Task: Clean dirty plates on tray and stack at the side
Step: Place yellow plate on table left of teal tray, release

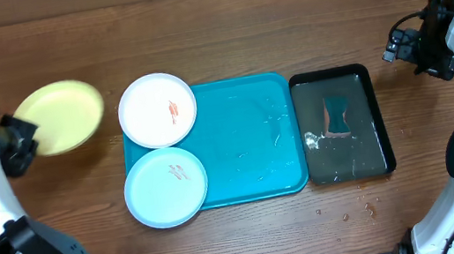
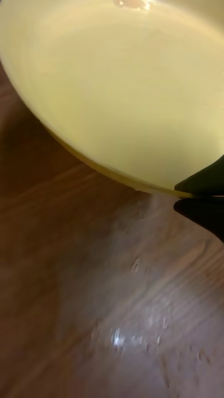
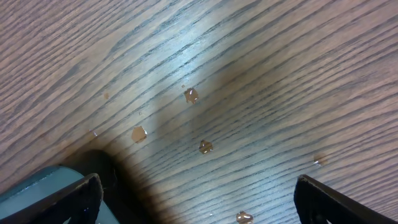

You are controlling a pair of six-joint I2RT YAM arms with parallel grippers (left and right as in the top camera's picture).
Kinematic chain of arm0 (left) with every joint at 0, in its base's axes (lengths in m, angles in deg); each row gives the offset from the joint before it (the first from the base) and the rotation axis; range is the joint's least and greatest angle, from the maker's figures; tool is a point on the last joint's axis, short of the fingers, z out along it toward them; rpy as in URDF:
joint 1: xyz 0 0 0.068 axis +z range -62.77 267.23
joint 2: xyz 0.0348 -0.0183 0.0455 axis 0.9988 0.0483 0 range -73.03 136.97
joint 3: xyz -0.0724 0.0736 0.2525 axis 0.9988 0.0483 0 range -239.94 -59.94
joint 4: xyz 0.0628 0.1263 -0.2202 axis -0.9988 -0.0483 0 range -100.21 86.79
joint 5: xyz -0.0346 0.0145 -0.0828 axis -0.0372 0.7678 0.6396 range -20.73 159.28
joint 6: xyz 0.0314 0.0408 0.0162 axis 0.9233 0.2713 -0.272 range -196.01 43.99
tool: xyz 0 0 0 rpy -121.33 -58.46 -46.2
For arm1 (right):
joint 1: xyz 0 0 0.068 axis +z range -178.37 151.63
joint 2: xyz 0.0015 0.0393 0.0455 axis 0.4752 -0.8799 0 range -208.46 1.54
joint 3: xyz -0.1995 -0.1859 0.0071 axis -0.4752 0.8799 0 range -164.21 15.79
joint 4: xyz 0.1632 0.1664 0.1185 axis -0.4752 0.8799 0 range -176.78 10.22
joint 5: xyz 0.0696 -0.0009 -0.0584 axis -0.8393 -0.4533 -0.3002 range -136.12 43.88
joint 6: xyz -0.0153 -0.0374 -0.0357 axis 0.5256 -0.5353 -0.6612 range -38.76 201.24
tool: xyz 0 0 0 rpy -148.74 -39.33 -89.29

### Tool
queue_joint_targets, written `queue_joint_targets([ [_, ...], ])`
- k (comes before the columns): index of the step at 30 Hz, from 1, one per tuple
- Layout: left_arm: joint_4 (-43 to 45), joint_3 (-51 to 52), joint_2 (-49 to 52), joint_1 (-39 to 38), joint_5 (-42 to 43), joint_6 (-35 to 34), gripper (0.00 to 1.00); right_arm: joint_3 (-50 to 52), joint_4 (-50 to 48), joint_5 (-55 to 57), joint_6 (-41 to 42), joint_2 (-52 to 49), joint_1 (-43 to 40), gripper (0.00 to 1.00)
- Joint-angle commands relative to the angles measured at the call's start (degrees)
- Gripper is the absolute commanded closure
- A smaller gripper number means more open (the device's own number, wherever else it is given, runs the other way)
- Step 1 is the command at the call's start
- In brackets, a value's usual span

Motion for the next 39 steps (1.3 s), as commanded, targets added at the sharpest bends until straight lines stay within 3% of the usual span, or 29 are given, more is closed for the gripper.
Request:
queue_joint_targets([
  [1, -0.1, 0.1, -1.4, 2.1, -8.2, 1.1, 0.96, -0.7, -0.3, 0.4, 0.2, 1.3, -0.1, 0.0],
  [8, 4.3, 4.9, -1.3, 2.0, -9.1, 0.7, 0.96, -0.7, -0.3, 0.4, 0.2, 1.3, -0.1, 0.0],
  [22, 24.0, 23.6, -1.3, -1.6, -5.0, 2.3, 0.96, -0.7, -0.3, 0.4, 0.2, 1.3, -0.1, 0.0],
  [31, 25.4, 24.4, -1.3, -3.3, -4.0, 4.2, 0.95, -0.7, -0.3, 0.4, 0.2, 1.3, -0.1, 0.0],
  [33, 25.4, 24.4, -1.3, -3.7, -4.0, 4.2, 0.89, -0.7, -0.3, 0.4, 0.2, 1.3, -0.1, 0.0],
  [34, 25.3, 24.4, -1.3, -3.9, -4.0, 4.2, 0.75, -0.7, -0.3, 0.4, 0.2, 1.3, -0.1, 0.0],
  [35, 25.3, 24.4, -1.3, -4.0, -3.9, 4.2, 0.66, -0.7, -0.3, 0.4, 0.2, 1.3, -0.1, 0.0],
  [39, 23.6, 23.6, -1.3, -4.0, -2.2, 5.6, 0.64, -0.7, -0.3, 0.4, 0.2, 1.3, -0.1, 0.0],
])
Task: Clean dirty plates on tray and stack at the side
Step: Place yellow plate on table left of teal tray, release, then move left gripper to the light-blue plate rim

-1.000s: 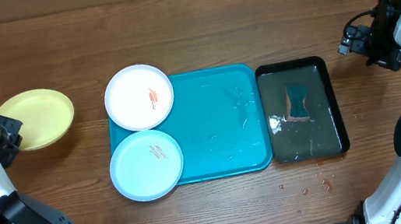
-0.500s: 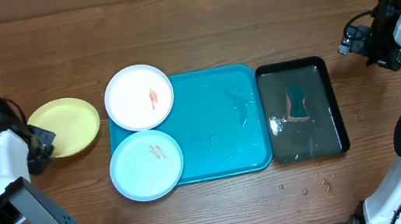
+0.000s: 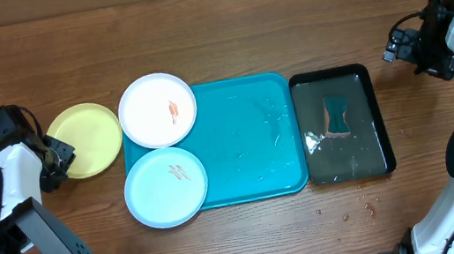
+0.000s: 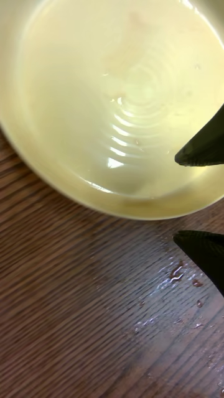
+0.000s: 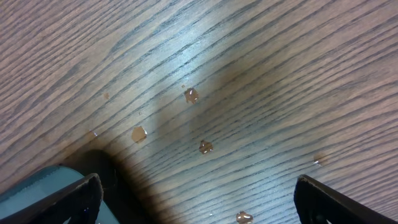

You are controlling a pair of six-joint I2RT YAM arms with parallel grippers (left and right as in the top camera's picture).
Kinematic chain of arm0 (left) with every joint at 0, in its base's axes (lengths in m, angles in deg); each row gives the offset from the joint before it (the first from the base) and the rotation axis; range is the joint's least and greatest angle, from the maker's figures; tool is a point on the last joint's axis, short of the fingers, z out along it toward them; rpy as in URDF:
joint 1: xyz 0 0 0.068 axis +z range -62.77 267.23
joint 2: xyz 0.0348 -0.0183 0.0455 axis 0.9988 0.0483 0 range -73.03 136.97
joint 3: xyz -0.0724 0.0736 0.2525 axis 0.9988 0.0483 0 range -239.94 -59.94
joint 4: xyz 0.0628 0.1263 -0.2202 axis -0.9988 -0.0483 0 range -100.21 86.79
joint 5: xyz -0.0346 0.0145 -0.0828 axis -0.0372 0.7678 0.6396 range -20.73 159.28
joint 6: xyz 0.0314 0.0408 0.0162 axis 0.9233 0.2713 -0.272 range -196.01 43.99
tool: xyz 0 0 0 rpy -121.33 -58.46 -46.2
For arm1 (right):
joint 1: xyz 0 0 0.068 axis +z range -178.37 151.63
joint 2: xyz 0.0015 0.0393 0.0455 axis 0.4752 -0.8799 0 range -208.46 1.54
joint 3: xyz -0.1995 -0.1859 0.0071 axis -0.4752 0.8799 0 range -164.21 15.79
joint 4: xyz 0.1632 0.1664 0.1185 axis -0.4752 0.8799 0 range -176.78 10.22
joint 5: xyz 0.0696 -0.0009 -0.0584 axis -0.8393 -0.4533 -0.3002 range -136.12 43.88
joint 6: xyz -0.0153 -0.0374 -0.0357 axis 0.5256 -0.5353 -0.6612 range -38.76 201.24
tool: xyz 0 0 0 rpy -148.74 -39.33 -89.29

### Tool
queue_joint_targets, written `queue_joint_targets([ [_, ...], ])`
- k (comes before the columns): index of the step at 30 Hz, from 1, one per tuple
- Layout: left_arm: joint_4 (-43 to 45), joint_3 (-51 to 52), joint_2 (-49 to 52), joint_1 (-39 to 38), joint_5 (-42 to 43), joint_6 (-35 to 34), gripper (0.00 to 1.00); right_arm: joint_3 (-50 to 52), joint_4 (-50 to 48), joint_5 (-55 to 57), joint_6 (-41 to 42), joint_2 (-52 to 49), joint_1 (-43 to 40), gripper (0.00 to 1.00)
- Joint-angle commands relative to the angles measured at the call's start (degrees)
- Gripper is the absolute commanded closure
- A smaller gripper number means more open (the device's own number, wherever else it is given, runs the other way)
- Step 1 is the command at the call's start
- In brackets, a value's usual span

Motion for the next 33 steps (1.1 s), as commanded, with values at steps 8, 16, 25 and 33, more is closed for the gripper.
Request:
queue_joint_targets([
  [8, -15.7, -11.6, -1.3, -0.4, 19.2, 7.3, 0.36, -0.7, -0.3, 0.3, 0.2, 1.3, -0.1, 0.0],
  [16, -32.7, -12.8, -1.7, -5.4, 18.9, 14.8, 0.49, -0.7, -0.3, 0.3, 0.2, 1.3, -0.1, 0.0],
  [25, -26.8, 0.1, -1.7, -16.0, 8.7, 9.1, 0.51, -0.7, -0.3, 0.3, 0.2, 1.3, -0.1, 0.0],
  [33, -25.9, 2.4, -1.7, -16.7, 1.2, 5.5, 0.51, -0.7, -0.3, 0.3, 0.2, 1.3, -0.1, 0.0],
])
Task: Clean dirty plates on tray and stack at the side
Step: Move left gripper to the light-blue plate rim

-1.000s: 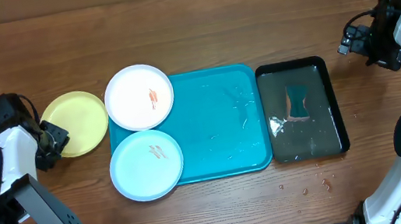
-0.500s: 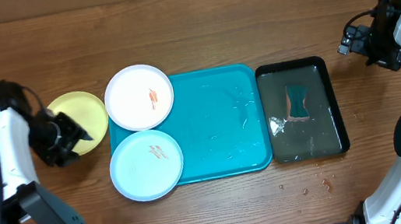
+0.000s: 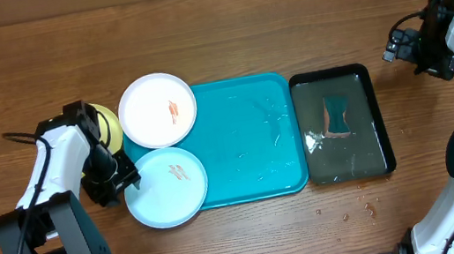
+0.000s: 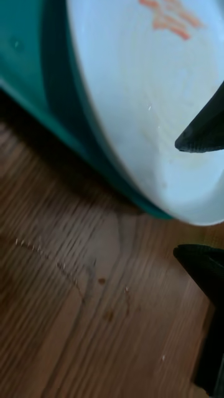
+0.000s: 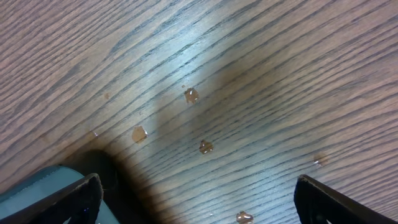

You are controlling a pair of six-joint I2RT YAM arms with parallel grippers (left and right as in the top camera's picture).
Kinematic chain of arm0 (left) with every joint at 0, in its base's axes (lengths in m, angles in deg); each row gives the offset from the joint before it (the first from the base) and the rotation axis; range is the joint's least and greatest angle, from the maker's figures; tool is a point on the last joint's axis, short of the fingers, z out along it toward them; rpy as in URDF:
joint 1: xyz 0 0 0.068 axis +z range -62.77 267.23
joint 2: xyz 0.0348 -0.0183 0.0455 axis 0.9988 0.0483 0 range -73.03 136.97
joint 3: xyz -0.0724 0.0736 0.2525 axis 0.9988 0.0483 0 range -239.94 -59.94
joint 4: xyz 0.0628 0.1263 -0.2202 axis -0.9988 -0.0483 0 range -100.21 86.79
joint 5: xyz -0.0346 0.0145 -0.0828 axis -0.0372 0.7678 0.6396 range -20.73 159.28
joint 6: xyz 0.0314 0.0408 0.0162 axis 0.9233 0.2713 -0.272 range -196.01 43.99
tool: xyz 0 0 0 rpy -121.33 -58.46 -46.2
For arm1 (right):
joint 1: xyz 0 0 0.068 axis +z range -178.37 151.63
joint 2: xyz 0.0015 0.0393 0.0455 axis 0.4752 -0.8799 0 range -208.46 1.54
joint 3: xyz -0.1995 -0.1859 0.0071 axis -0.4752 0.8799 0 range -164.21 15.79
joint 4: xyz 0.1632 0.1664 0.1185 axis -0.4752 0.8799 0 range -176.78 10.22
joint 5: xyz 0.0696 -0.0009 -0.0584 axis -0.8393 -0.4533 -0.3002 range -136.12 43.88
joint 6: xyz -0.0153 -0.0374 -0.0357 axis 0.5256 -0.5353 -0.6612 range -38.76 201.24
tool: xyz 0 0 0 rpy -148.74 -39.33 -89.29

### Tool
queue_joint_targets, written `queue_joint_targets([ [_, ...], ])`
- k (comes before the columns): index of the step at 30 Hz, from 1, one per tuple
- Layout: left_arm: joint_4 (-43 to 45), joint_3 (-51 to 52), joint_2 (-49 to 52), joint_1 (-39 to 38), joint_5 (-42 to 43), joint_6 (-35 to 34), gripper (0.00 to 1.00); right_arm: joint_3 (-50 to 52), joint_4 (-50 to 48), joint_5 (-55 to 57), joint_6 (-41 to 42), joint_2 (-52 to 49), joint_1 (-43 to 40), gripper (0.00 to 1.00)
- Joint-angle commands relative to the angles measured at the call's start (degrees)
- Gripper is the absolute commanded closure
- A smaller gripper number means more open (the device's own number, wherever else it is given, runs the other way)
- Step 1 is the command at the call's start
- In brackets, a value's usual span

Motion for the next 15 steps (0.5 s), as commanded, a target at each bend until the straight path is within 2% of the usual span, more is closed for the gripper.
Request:
queue_joint_targets([
  [1, 0.2, 0.3, -0.9, 0.1, -3.8, -2.1, 0.51, -0.7, -0.3, 0.4, 0.2, 1.3, -0.1, 0.0],
  [7, 1.6, 3.7, -0.9, 0.0, -3.9, -1.9, 0.56, -0.7, -0.3, 0.4, 0.2, 1.3, -0.1, 0.0],
  [9, 2.6, 5.0, -0.9, 0.0, -3.9, -1.9, 0.7, -0.7, -0.3, 0.4, 0.2, 1.3, -0.1, 0.0],
  [10, 3.0, 5.4, -0.9, 0.0, -3.8, -1.9, 0.81, -0.7, -0.3, 0.4, 0.2, 1.3, -0.1, 0.0],
  [12, 3.0, 5.5, -0.9, 0.0, -3.5, -1.9, 0.96, -0.7, -0.3, 0.4, 0.2, 1.3, -0.1, 0.0],
  [15, 3.0, 5.5, -0.9, 0.0, -3.4, -1.9, 0.96, -0.7, -0.3, 0.4, 0.2, 1.3, -0.1, 0.0],
])
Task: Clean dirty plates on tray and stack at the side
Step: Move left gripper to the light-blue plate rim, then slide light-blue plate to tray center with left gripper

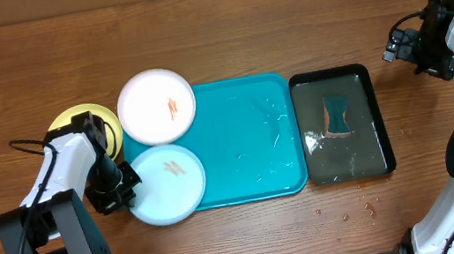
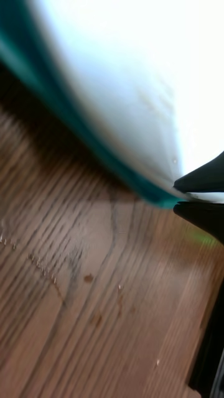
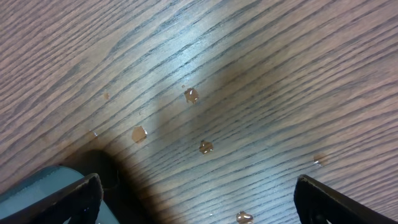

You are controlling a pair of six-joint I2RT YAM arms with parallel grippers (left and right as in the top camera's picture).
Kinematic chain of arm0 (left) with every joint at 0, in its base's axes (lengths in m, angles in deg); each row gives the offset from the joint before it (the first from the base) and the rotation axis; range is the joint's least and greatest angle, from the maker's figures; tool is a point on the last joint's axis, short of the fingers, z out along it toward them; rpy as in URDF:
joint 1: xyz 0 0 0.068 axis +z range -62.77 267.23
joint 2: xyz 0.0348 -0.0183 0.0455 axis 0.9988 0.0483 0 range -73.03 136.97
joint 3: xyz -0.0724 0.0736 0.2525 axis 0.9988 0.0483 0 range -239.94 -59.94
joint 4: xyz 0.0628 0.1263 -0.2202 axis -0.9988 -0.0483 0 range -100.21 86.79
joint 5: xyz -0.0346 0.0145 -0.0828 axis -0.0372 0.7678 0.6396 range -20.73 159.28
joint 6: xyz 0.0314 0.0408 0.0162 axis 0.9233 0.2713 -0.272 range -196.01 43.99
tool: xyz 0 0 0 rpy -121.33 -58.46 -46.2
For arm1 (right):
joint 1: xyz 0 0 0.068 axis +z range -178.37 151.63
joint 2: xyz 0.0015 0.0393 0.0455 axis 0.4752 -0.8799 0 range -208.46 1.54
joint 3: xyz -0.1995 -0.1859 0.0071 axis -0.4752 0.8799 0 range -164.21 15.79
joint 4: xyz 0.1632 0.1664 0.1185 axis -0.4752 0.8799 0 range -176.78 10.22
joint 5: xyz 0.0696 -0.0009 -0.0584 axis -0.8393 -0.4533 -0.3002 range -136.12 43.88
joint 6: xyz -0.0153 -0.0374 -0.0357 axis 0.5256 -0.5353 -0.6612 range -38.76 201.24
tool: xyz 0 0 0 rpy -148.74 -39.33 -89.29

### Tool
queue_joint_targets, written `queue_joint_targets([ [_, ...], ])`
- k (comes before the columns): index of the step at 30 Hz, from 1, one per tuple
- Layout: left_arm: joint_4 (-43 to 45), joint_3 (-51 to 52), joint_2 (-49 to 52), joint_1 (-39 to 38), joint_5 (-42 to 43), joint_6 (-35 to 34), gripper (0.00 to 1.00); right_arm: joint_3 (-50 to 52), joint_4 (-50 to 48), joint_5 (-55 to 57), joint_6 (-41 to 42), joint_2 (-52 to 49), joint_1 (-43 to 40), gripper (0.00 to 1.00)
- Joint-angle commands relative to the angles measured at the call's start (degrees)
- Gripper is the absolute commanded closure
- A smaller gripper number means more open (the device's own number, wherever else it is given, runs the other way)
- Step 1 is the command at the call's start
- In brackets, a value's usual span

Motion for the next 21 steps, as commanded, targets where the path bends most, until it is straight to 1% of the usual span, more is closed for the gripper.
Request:
queue_joint_targets([
  [1, 0.4, 0.3, -0.7, 0.3, -1.6, -0.8, 0.96, -0.7, -0.3, 0.4, 0.2, 1.3, -0.1, 0.0],
  [4, 0.3, 0.3, -0.7, 0.3, 0.7, -0.3, 0.96, -0.7, -0.3, 0.4, 0.2, 1.3, -0.1, 0.0],
  [10, -0.2, 0.3, -0.7, -0.2, 5.9, 4.2, 0.96, -0.7, -0.3, 0.4, 0.2, 1.3, -0.1, 0.0],
  [16, -1.9, 0.1, -1.0, -3.0, 6.4, 4.4, 0.96, -0.7, -0.3, 0.4, 0.2, 1.3, -0.1, 0.0],
  [21, -0.6, 0.1, -2.3, -7.0, 10.4, 4.0, 0.96, -0.7, -0.3, 0.4, 0.2, 1.3, -0.1, 0.0],
])
